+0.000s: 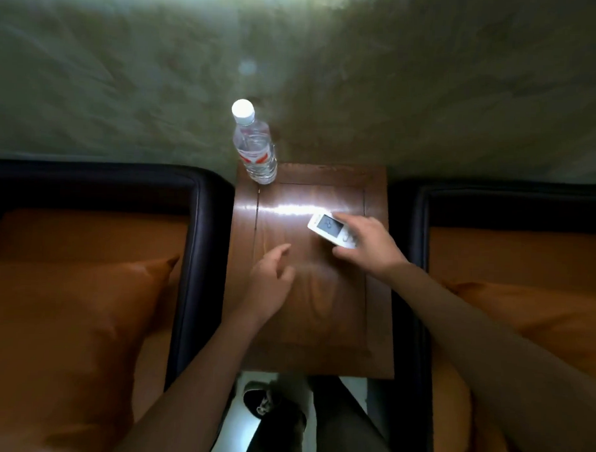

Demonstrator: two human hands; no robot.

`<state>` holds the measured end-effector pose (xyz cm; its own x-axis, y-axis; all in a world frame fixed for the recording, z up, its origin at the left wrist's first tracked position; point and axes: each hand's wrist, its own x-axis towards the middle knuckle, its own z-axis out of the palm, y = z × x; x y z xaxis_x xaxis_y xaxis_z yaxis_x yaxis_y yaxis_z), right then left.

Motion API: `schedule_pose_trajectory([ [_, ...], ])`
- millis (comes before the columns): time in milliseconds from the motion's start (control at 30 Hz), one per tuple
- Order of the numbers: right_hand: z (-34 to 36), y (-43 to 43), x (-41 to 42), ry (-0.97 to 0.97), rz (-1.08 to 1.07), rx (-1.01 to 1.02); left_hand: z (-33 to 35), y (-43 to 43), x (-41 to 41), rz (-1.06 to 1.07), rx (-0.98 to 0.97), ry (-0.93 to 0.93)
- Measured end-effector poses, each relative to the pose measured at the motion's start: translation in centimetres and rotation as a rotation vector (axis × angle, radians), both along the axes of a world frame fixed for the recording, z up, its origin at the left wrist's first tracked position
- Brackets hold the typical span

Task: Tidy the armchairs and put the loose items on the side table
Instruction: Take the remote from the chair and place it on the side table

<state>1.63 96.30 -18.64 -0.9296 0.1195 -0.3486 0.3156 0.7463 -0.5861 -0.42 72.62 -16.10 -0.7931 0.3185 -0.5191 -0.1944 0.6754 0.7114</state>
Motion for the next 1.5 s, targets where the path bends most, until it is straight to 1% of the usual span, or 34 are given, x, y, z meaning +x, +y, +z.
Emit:
schedule_pose_trajectory([
  [100, -1.5, 0.5, -3.0, 0.055, 0.054, 0.071, -2.0, 1.2, -2.3, 0.044, 0.006, 0.056],
  [267, -4.7, 0.7, -7.0, 0.076, 0.136, 0.154, -4.8, 2.7, -5.6, 0.092, -0.012, 0.047],
  [400, -5.8, 0.4, -8.0, 0.159, 0.191, 0.281, -5.8, 4.1, -6.8, 0.077, -0.033, 0.143],
  [500, -5.7, 0.3, -7.8, 0.159, 0.228, 0.324, -6.5, 4.6, -7.2, 0.078, -0.017, 0.173],
  [567, -5.5, 0.7, -6.6, 0.18, 0.127, 0.324, -6.7, 4.8, -7.2, 0.101, -0.014, 0.176],
  [600, -5.2, 0.9, -5.6, 0.196, 0.01, 0.286, -6.8, 4.8, -7.1, 0.116, -0.009, 0.175],
  [633, -5.0, 1.0, -4.4, 0.207, -0.138, 0.196, -6.8, 5.0, -7.0, 0.132, 0.002, 0.166],
  [700, -4.6, 0.6, -1.6, 0.172, -0.418, -0.056, -6.8, 5.3, -6.7, 0.152, 0.046, 0.127],
  [733, -4.5, 0.1, -0.2, 0.136, -0.486, -0.13, -6.7, 5.5, -6.4, 0.151, 0.067, 0.099],
  [767, -4.6, -0.7, 1.0, 0.111, -0.504, -0.146, -6.7, 5.6, -6.0, 0.143, 0.079, 0.076],
  [833, -5.2, -2.1, 2.5, 0.091, -0.455, -0.115, -7.0, 5.5, -4.8, 0.086, 0.077, 0.099],
  [900, -6.2, -2.9, 2.7, 0.078, -0.389, -0.061, -7.9, 5.3, -3.8, -0.007, 0.041, 0.194],
  [967, -7.1, -3.2, 2.0, 0.083, -0.372, -0.023, -8.6, 5.5, -3.5, -0.043, 0.014, 0.252],
  [1167, -8.5, -2.5, -0.2, 0.108, -0.36, 0.09, -9.1, 6.7, -5.0, -0.007, -0.009, 0.275],
  [1400, -8.8, -1.0, -3.2, 0.166, -0.304, 0.141, -9.6, 7.2, -7.2, 0.014, -0.046, 0.318],
  [1500, -8.6, -0.8, -4.5, 0.156, -0.275, 0.158, -9.4, 7.4, -8.3, 0.042, -0.039, 0.323],
])
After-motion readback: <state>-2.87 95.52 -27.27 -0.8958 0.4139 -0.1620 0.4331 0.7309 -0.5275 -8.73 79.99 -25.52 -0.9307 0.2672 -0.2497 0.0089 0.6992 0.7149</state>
